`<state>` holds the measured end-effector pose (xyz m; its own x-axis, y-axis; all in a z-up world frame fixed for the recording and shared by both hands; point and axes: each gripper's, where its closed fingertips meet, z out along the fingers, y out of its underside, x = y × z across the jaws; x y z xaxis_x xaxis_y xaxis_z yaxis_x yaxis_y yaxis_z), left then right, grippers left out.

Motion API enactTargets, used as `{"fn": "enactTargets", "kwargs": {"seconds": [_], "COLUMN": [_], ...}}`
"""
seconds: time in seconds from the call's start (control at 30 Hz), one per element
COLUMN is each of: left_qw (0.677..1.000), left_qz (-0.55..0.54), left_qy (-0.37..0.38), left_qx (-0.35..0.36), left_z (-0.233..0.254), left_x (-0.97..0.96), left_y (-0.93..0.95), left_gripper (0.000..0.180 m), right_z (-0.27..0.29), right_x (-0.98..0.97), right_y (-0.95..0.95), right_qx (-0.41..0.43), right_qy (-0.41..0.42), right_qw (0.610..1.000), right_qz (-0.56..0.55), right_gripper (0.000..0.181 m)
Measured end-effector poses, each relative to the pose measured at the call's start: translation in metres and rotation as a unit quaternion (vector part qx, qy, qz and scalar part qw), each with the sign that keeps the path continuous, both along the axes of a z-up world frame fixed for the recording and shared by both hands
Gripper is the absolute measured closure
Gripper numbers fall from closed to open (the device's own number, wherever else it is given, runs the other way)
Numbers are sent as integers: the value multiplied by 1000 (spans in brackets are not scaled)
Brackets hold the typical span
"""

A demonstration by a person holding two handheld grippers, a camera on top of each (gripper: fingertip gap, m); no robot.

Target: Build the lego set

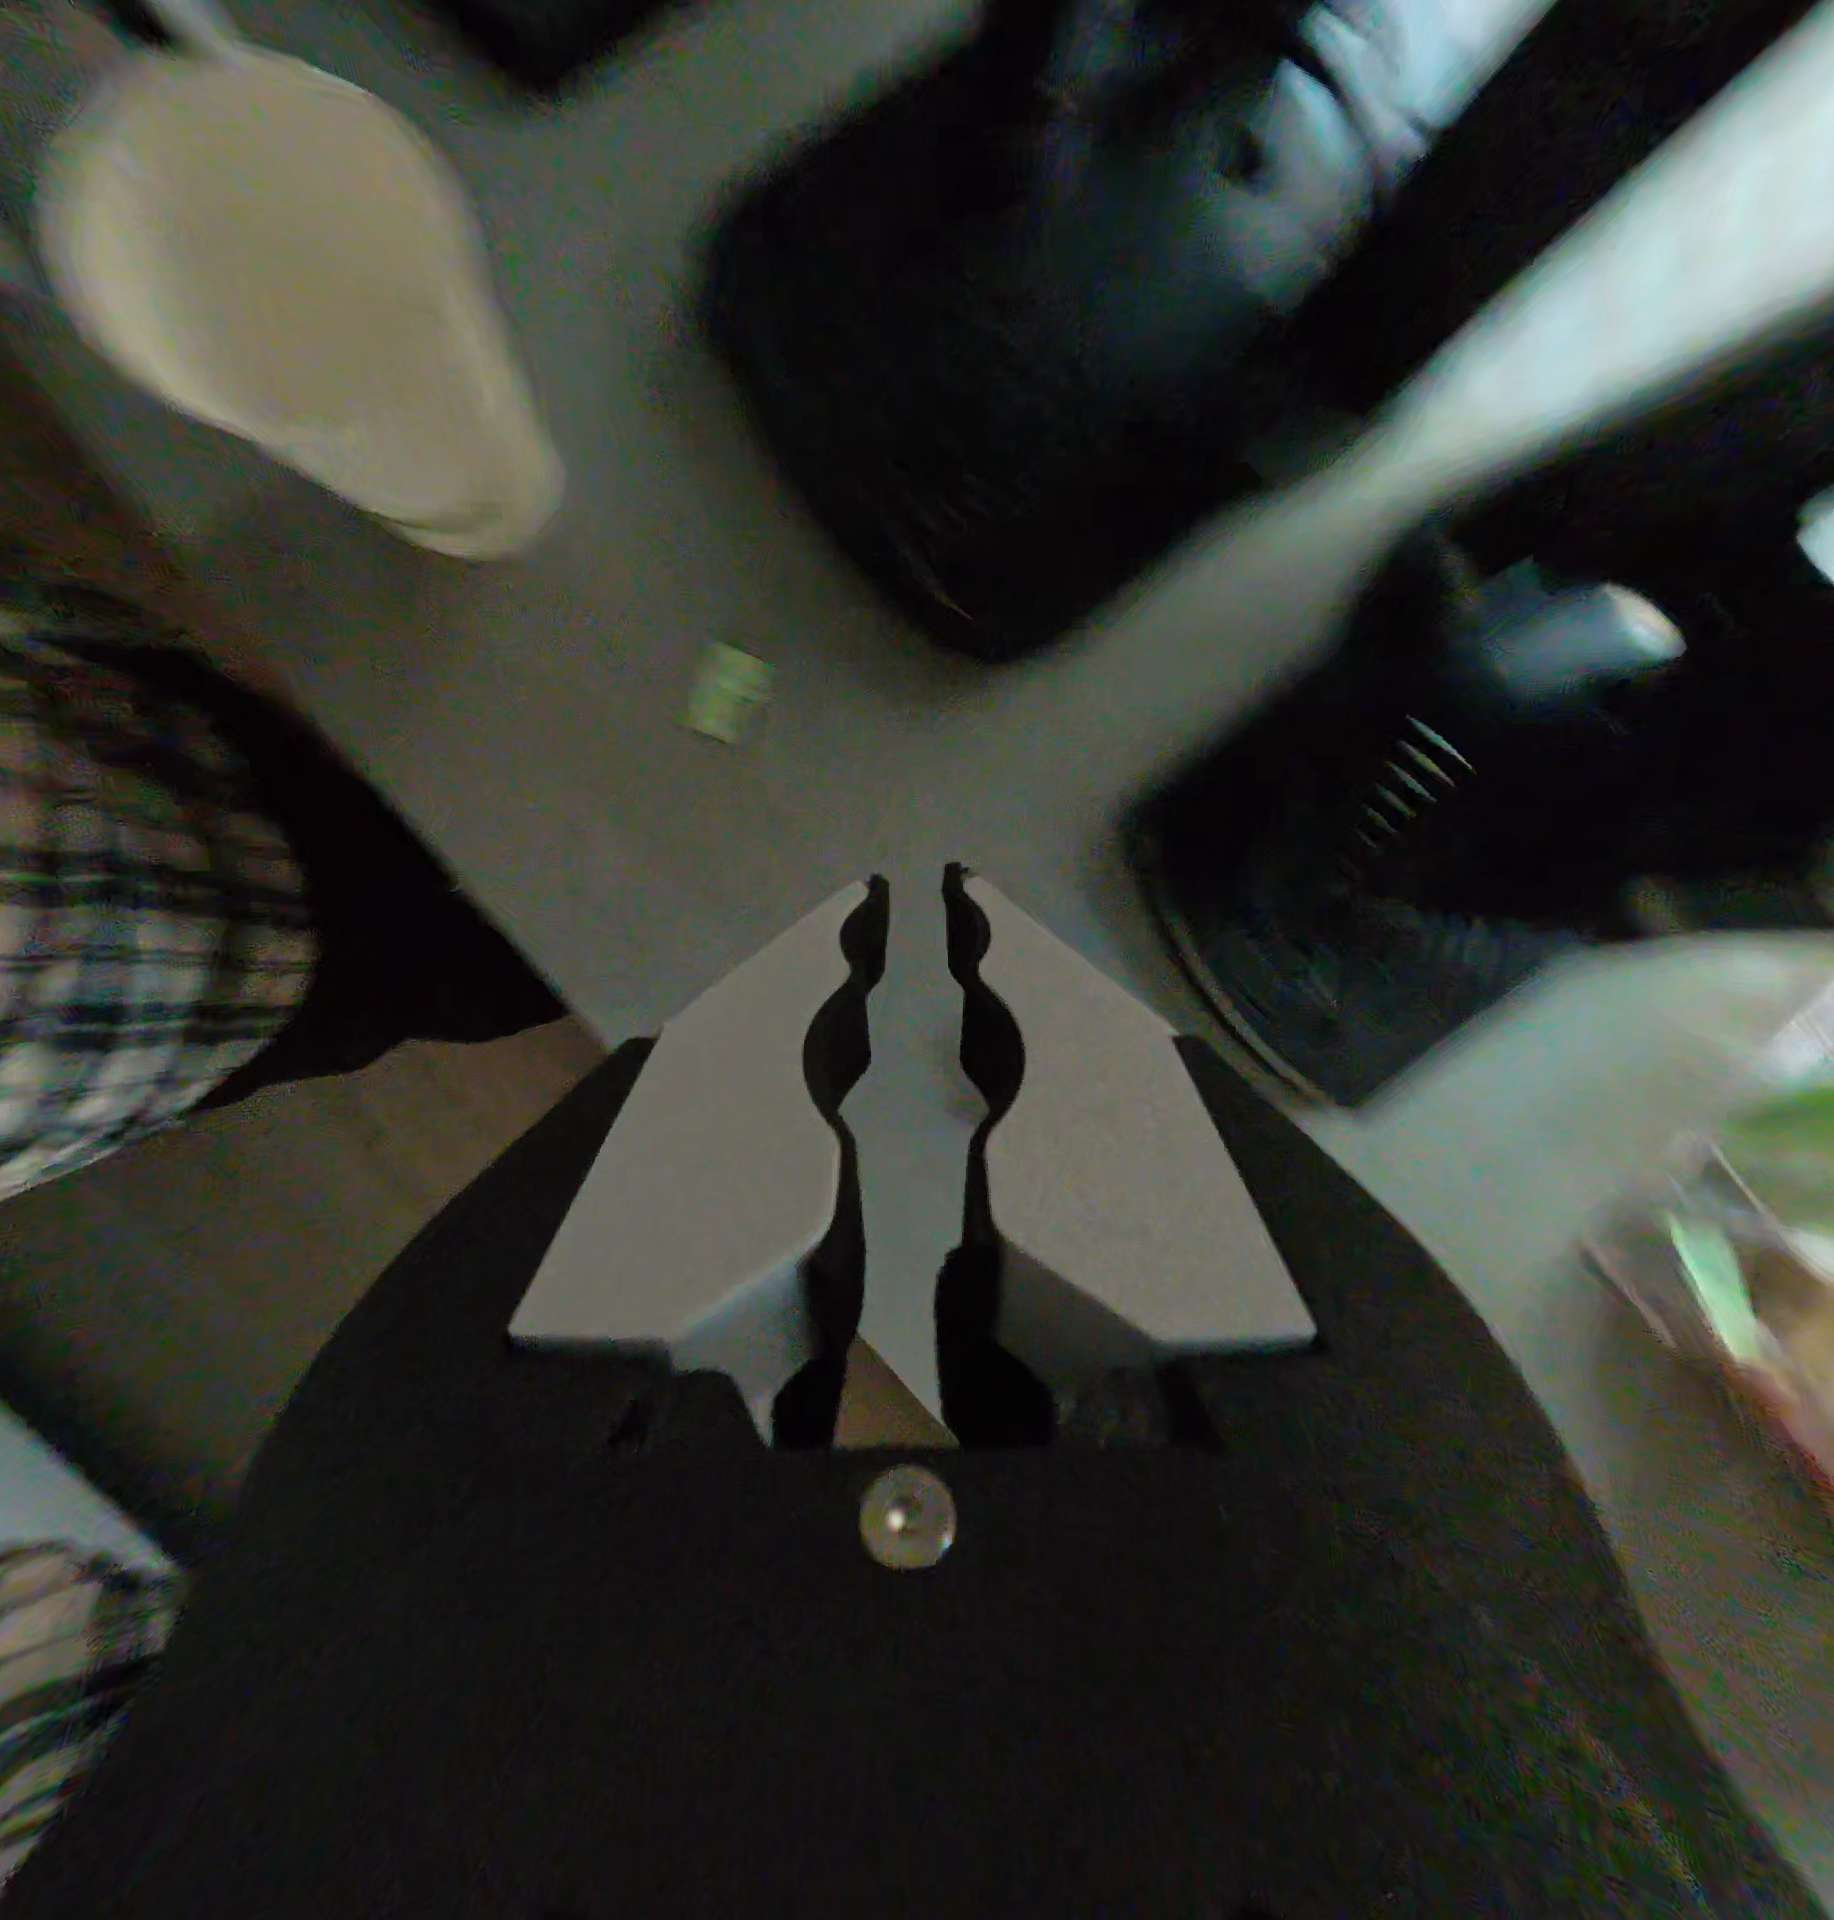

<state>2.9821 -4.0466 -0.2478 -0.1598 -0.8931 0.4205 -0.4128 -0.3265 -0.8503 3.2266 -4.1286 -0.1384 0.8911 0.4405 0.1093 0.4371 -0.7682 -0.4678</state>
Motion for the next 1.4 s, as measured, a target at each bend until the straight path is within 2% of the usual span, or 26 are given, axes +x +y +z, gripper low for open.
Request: {"fn": "enactTargets", "kwargs": {"seconds": [0.1,0.2,0.3,0.6,1.0,1.13,1.4], "left_qw": [1000,998,996,989,985,984,983], "left_qz": [29,59,82,140,165,169,175], "left_qy": [13,24,34,38,40,38,23], "left_qx": [0,-2,2,18,34,37,55], "left_z": [-9,-14,-18,-12,-5,-3,11], "left_x": [1,5,11,20,21,21,20], "left_y": [7,12,14,14,19,21,21], "left_gripper": [103,103,104,104,105,105,105], "right_z": [0,-10,-37,-107,-125,-116,-64], "right_x": [129,235,322,422,432,426,407], "right_y": [-9,3,15,58,70,73,68], "right_qx": [52,90,61,-23,-43,-19,87], "right_qy": [-81,-135,-205,-287,-281,-271,-211], "right_qw": [991,978,967,952,954,957,960], "right_qz": [-94,-130,-135,-100,-97,-100,-164], "right_gripper": [167,165,162,160,181,181,181]}}
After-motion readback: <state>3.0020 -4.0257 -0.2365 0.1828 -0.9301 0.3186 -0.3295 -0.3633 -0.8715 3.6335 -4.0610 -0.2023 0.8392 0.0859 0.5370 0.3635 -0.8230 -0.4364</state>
